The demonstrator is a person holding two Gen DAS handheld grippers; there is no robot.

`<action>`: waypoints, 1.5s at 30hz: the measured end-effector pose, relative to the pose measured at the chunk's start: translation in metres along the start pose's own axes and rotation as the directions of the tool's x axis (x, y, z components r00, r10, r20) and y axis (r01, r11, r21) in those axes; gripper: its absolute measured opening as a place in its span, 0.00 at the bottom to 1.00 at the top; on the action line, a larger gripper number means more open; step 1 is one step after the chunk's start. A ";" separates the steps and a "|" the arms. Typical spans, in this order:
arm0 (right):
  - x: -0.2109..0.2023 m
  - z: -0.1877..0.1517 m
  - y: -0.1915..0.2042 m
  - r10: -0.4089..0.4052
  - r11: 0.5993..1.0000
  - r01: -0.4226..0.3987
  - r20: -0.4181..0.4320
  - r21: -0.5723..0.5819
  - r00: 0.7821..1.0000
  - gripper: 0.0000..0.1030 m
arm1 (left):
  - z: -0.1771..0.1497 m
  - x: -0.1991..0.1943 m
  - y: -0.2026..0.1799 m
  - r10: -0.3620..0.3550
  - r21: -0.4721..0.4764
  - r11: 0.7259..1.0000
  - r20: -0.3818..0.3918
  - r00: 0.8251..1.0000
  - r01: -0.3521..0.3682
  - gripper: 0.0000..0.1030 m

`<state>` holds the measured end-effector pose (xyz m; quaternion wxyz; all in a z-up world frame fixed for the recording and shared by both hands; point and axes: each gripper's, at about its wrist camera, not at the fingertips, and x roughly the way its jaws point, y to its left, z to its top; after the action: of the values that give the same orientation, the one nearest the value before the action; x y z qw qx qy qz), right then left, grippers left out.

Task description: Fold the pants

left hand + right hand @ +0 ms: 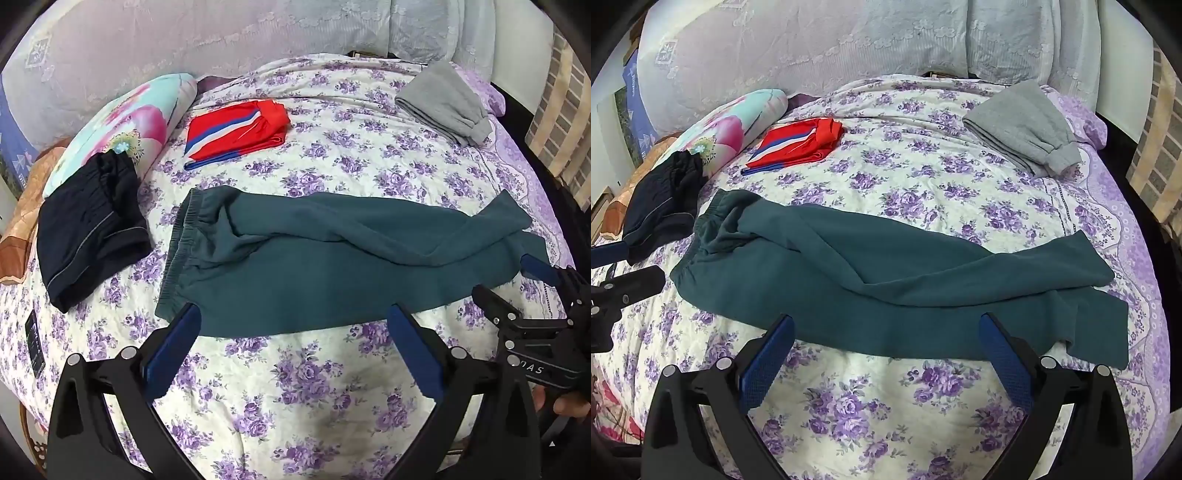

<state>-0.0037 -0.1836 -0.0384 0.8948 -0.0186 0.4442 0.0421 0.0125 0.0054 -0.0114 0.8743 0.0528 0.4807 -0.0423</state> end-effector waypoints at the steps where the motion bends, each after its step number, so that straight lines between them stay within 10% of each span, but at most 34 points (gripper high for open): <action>1: -0.004 0.004 0.000 0.001 1.000 -0.001 -0.002 0.003 1.000 0.97 | 0.000 0.001 -0.001 -0.004 0.001 1.000 -0.002 1.000 0.004 0.95; 45: 0.007 -0.001 -0.007 -0.011 0.999 0.012 -0.034 0.044 0.999 0.97 | -0.001 0.011 -0.015 -0.026 0.042 0.999 -0.028 0.999 0.028 0.95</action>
<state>0.0002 -0.1907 -0.0448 0.8876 -0.0020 0.4598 0.0267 0.0159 -0.0101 -0.0223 0.8656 0.0655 0.4923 -0.0636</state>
